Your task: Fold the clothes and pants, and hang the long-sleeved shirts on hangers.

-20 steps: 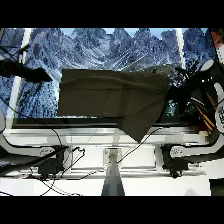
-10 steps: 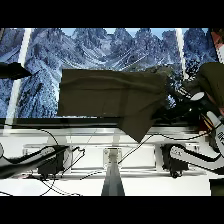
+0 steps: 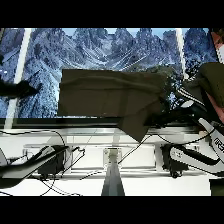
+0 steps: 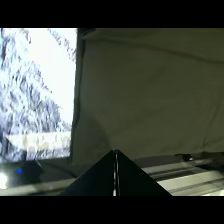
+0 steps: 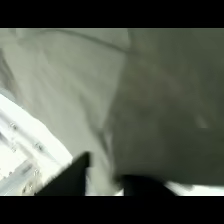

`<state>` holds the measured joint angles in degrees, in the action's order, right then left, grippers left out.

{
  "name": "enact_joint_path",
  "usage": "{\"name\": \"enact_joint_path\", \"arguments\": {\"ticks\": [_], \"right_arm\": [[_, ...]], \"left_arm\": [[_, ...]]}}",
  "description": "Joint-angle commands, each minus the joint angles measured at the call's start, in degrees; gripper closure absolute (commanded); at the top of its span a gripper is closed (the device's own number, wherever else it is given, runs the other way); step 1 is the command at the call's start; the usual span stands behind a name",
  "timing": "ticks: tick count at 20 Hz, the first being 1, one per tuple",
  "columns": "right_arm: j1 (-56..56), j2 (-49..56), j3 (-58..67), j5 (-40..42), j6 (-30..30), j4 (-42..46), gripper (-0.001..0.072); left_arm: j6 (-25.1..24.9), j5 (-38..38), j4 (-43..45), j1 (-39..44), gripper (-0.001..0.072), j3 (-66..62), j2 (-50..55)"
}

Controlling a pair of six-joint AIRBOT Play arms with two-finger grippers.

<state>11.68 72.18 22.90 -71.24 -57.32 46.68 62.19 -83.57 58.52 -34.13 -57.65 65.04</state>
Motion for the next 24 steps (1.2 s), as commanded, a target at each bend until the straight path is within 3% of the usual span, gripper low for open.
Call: {"name": "enact_joint_path", "arguments": {"ticks": [1,2,3,6,13,18,24], "right_arm": [[-0.7,-0.1,0.8,-1.2,5.2,-6.1,0.065],[-0.7,-0.1,1.4,-1.2,5.6,-6.4,0.0657],[-0.7,-0.1,2.1,-1.1,5.7,-6.4,0.07],[-0.7,-1.5,3.3,-0.3,5.7,-6.5,0.0701],[-6.6,-10.8,3.3,12.1,2.5,-6.1,0.0701],[-10.6,-11.4,3.3,14.0,2.3,-6.4,0.07],[-10.8,-11.4,3.3,15.1,2.3,-6.4,0.07]], "left_arm": [[-0.7,0.3,1.5,-5.7,0.0606,9.2,-1.0],[-1.7,0.6,1.4,-6.8,0.037,11.4,-0.9],[-1.7,1.7,1.5,-7.1,0.0252,13.4,-0.8],[-4.0,4.1,1.2,-7.0,0.0246,17.8,-0.8],[-7.1,10.6,1.2,-7.0,0.0246,26.2,-0.8],[-7.2,15.3,-6.2,-7.0,0.0247,29.4,0.1],[-8.9,19.9,-9.2,-2.6,0.0249,29.4,8.8]]}}
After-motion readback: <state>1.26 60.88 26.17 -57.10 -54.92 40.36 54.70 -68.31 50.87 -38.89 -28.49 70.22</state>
